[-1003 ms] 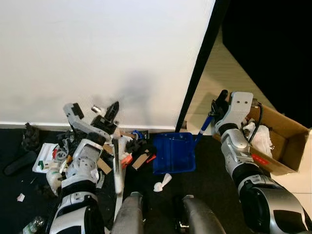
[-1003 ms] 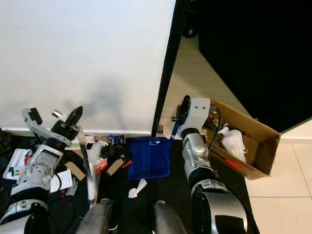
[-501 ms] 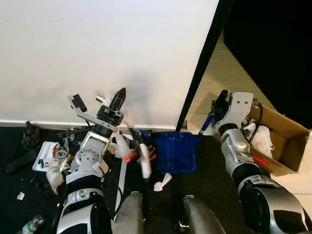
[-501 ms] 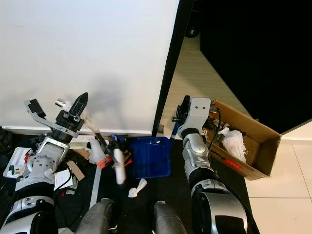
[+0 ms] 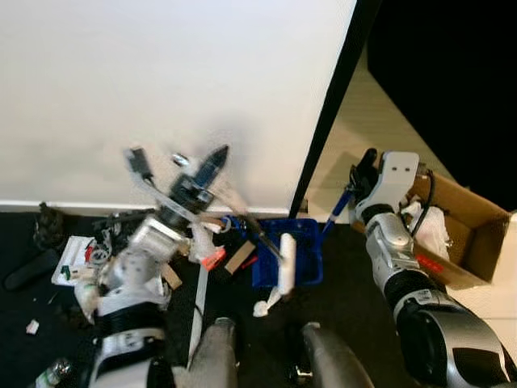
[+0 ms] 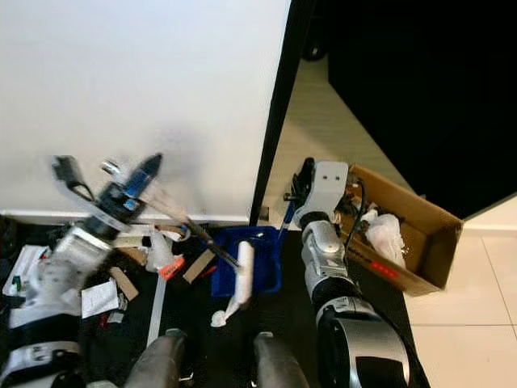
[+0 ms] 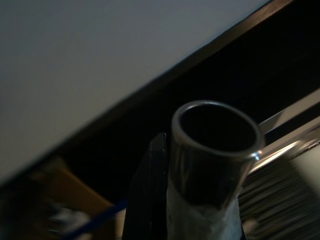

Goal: Sweep floor

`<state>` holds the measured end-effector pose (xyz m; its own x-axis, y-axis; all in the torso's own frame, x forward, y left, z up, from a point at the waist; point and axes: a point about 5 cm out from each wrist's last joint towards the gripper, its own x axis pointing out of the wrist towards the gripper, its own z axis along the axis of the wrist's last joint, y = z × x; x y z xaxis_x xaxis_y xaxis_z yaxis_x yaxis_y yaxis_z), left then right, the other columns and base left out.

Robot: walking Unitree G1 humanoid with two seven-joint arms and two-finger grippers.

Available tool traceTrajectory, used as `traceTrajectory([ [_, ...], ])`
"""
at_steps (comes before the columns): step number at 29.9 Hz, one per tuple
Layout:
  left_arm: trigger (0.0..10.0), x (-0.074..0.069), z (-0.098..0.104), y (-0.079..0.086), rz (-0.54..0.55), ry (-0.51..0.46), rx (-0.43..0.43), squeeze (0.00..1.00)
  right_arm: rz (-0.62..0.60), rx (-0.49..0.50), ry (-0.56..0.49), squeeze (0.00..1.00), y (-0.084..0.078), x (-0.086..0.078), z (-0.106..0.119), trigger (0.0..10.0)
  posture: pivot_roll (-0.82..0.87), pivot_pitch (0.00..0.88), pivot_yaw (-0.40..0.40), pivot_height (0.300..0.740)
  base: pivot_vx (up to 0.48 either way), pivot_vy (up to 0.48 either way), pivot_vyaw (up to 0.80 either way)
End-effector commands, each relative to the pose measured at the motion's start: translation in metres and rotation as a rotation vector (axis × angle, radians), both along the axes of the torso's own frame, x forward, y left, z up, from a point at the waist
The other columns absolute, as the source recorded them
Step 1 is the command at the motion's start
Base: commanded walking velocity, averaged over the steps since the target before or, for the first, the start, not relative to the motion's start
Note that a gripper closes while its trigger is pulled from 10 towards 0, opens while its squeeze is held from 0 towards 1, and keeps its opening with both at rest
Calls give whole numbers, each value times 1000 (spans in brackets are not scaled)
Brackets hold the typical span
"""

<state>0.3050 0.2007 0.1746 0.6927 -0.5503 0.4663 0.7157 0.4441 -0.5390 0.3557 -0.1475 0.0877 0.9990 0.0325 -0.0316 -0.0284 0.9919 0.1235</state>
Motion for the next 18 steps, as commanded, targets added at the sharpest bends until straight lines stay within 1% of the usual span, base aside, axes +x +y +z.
traceTrajectory([
  [1,10000,-5,12,10,33,-55,58,0,42,42,221,0,11,-25,-47,10000,91,266,15,740,0,0,0],
  [2,10000,-6,18,16,51,-75,95,0,42,42,221,0,11,-25,-47,10000,92,267,13,740,0,0,0],
  [3,10000,-6,18,16,51,-75,95,0,42,42,221,0,11,-25,-47,10000,92,267,13,740,0,0,0],
  [4,10000,-9,28,24,72,-104,131,0,42,42,220,0,10,-25,-47,10000,96,268,12,740,0,0,0],
  [5,10000,-9,28,24,72,-104,131,0,42,42,220,0,10,-25,-47,10000,96,268,12,740,0,0,0],
  [6,10000,-11,34,33,94,-128,189,0,42,41,220,0,10,-25,-47,10000,100,270,10,740,0,0,0],
  [7,10000,-12,37,40,119,-141,254,0,41,41,220,0,9,-25,-47,10000,100,270,10,740,0,0,0],
  [8,10000,-12,37,40,119,-141,254,0,41,41,220,0,9,-25,-47,10000,100,270,10,740,0,0,0],
  [9,10000,-13,38,45,134,-144,297,0,41,40,220,0,9,-24,-47,10000,100,270,10,740,0,0,0],
  [10,10000,-13,38,45,134,-144,297,0,41,40,220,0,9,-24,-47,10000,100,270,10,740,0,0,0],
  [12,10000,-10,29,52,175,-120,407,0,42,39,219,0,9,-24,-46,10000,92,282,3,740,0,0,0],
  [13,10000,-4,17,57,212,-103,513,0,41,39,217,0,8,-24,-46,10000,88,287,3,740,0,0,0],
  [14,10000,-4,17,57,212,-103,513,0,41,39,217,0,8,-24,-46,10000,88,287,3,740,0,0,0],
  [16,10000,4,3,59,250,-76,604,0,40,40,214,0,9,-24,-46,10000,81,301,3,740,0,0,0],
  [17,10000,7,-3,59,259,-67,638,0,40,40,213,0,9,-24,-46,10000,80,303,3,740,0,0,0],
  [18,10000,12,-10,59,282,-48,655,0,40,41,210,0,9,-24,-46,10000,74,311,5,740,0,0,0],
])
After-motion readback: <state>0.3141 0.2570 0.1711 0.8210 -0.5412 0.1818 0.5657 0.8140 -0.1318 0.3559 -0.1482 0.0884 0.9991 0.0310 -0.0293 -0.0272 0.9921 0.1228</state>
